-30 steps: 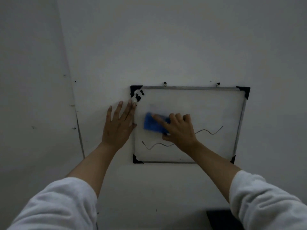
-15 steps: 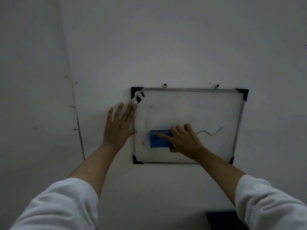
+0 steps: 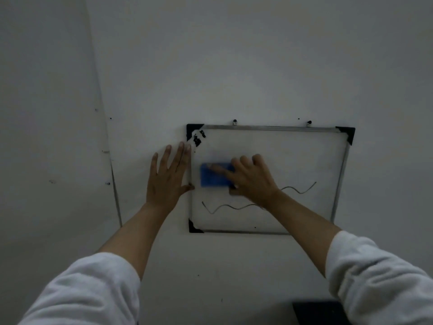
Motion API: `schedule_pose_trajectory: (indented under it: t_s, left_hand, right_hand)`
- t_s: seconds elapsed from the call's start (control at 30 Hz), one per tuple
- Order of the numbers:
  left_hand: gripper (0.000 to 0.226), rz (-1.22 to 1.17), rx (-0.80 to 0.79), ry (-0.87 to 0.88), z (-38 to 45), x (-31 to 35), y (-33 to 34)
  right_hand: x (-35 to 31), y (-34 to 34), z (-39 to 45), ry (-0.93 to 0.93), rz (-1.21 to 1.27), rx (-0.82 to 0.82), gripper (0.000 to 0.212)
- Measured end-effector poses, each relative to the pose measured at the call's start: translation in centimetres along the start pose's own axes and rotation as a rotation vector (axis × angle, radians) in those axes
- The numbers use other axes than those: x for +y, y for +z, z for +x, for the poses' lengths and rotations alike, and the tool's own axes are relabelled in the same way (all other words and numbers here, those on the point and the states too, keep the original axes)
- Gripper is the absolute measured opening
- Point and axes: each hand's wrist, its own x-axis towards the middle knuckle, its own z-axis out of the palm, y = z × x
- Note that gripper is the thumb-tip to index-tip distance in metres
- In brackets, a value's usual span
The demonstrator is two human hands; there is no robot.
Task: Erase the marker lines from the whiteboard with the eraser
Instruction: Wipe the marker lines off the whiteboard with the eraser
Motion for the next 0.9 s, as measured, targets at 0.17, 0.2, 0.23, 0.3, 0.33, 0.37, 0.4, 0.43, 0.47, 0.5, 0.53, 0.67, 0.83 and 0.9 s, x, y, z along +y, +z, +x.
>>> schedule_pose_trajectory:
  t_s: [0.17,0.2,0.23,0.3,0.33,0.37,0.4,0.43,0.47,0.5,0.53,0.67,0.83,0.9]
  left_hand:
    - [0.122,0.009,-0.024,0.007,-0.1,-0.5,0.3]
    - [0.125,0.006,-0.039,0.001,0.0,-0.6,0.3]
    - [0.128,0.002,-0.055,-0.006,0.0,-0.6,0.3]
    - [0.134,-0.003,-0.072,-0.014,0.0,-0.7,0.4]
    - [0.135,-0.002,-0.070,-0.019,0.1,-0.7,0.5]
    - [0.136,0.000,-0.070,-0.023,0.1,-0.7,0.5]
    - [0.136,0.003,-0.071,-0.023,0.1,-0.7,0.6]
    - [0.136,0.007,-0.071,-0.022,0.1,-0.6,0.6]
    - [0.136,0.009,-0.071,-0.022,0.1,-0.6,0.6]
    - [0.136,0.011,-0.074,-0.022,0.1,-0.5,0.6]
    - [0.136,0.010,-0.079,-0.020,0.1,-0.5,0.5]
    - [0.135,-0.006,-0.080,-0.026,0.1,-0.2,0.3]
    - [0.134,-0.007,-0.097,-0.037,0.1,-0.2,0.4]
    - [0.135,-0.004,-0.101,-0.040,0.1,-0.4,0.6]
  right_hand:
    - [-0.4,-0.3,1.7,0.337,0.082,0.027,0.081]
    - [-1.0,-0.2,1.1,0.240,0.112,0.037,0.081]
    - [-1.5,-0.1,0.4,0.108,0.120,0.035,0.081]
    - [-1.1,-0.1,0.0,-0.153,0.055,-0.015,0.085]
    - [-0.3,0.0,0.7,-0.200,0.004,-0.025,0.087]
    - [0.5,0.0,1.6,-0.168,-0.026,-0.014,0.088]
    - [1.2,-0.1,2.8,-0.066,-0.033,0.015,0.087]
    - [1.7,-0.3,3.9,0.062,-0.019,0.043,0.085]
    - [1.6,-0.5,4.7,0.162,-0.002,0.060,0.081]
    - [1.3,-0.5,4.9,0.219,0.012,0.081,0.078]
    - [0.7,-0.4,4.7,0.235,0.030,0.091,0.077]
    - [-2.5,0.2,0.6,-0.018,0.064,0.041,0.084]
    - [-0.9,0.4,2.1,-0.020,-0.008,0.067,0.084]
    - [-0.5,0.1,3.7,0.203,0.020,0.081,0.080]
